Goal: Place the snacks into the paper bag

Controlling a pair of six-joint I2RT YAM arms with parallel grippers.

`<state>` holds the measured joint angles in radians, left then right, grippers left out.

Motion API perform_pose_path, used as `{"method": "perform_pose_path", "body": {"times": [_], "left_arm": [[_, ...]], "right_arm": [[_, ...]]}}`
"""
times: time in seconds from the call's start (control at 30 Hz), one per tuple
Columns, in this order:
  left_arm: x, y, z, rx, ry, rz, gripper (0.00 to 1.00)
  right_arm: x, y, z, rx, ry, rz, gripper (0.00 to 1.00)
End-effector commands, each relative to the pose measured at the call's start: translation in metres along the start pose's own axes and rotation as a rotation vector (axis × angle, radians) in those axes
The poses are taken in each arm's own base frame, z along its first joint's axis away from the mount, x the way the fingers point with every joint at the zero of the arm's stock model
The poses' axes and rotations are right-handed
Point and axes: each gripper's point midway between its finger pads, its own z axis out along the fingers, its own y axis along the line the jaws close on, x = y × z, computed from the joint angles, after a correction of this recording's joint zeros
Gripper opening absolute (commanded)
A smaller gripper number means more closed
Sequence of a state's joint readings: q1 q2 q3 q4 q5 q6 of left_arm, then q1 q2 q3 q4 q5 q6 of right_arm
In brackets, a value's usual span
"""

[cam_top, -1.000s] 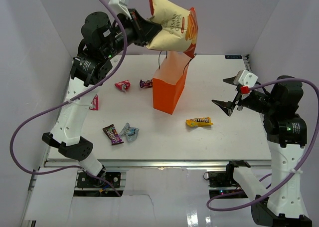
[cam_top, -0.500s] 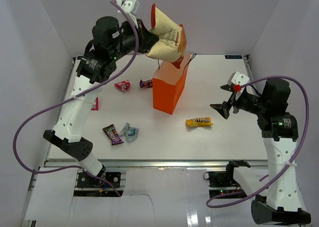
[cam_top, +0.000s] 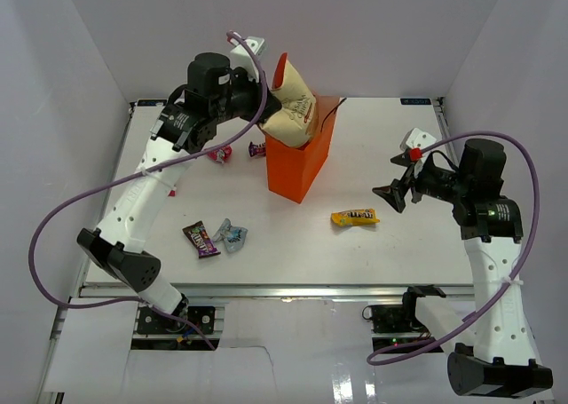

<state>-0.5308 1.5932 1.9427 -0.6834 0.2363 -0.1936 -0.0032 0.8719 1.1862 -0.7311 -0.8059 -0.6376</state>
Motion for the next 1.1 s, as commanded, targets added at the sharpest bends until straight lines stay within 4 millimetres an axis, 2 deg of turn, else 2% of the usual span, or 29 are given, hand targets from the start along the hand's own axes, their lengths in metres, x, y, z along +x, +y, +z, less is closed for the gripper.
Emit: {"method": "perform_pose_path", "body": {"times": [0.0,0.23,0.33,0.37,0.43,0.47,0.6,0.77,0.87,0.9,0.93,1.0,1.03,1.07], "left_arm": [[-0.040,-0.022,-0.042,0.066,-0.140,0.085,0.00],[-0.017,-0.018,-0.022,0.077,-0.075,0.051,0.00],[-0.009,-0.015,-0.012,0.079,-0.048,0.029,0.07],[-0.009,-0.015,-0.010,0.078,-0.047,0.026,0.18],[-0.005,-0.012,-0.004,0.074,-0.034,0.013,0.31],[-0.005,-0.011,-0.001,0.070,-0.031,0.007,0.44],[-0.010,-0.009,0.003,0.054,-0.041,-0.014,0.66],[-0.027,-0.011,0.006,0.049,-0.078,-0.036,0.73],[-0.047,-0.015,-0.003,0.047,-0.129,-0.032,0.79],[-0.054,-0.016,-0.007,0.046,-0.149,-0.029,0.80],[-0.065,-0.020,-0.014,0.049,-0.179,-0.023,0.86],[-0.078,-0.022,-0.031,0.035,-0.224,-0.018,0.94],[-0.082,-0.021,-0.041,0.017,-0.245,-0.021,0.97],[-0.082,-0.016,-0.057,-0.032,-0.269,-0.038,0.98]], "right_arm": [[0.001,-0.004,0.002,0.010,-0.002,-0.014,0.87],[0.024,-0.007,0.013,0.013,0.027,0.062,0.87],[0.044,-0.004,0.021,-0.017,0.057,0.062,0.87],[0.053,-0.001,0.024,-0.038,0.069,0.060,0.87],[0.065,0.001,0.028,-0.069,0.085,0.003,0.87],[0.074,0.001,0.031,-0.074,0.096,-0.003,0.87],[0.090,0.000,0.039,-0.096,0.113,-0.026,0.87],[0.111,0.006,0.050,-0.188,0.122,-0.092,0.87],[0.134,0.021,0.056,-0.296,0.146,-0.094,0.87],[0.148,0.020,0.061,-0.338,0.165,-0.136,0.87],[0.156,0.020,0.062,-0.358,0.181,-0.149,0.87],[0.183,0.016,0.068,-0.401,0.247,-0.168,0.97],[0.184,0.019,0.074,-0.435,0.254,-0.192,0.98],[0.196,0.019,0.079,-0.461,0.285,-0.176,0.97]]}}
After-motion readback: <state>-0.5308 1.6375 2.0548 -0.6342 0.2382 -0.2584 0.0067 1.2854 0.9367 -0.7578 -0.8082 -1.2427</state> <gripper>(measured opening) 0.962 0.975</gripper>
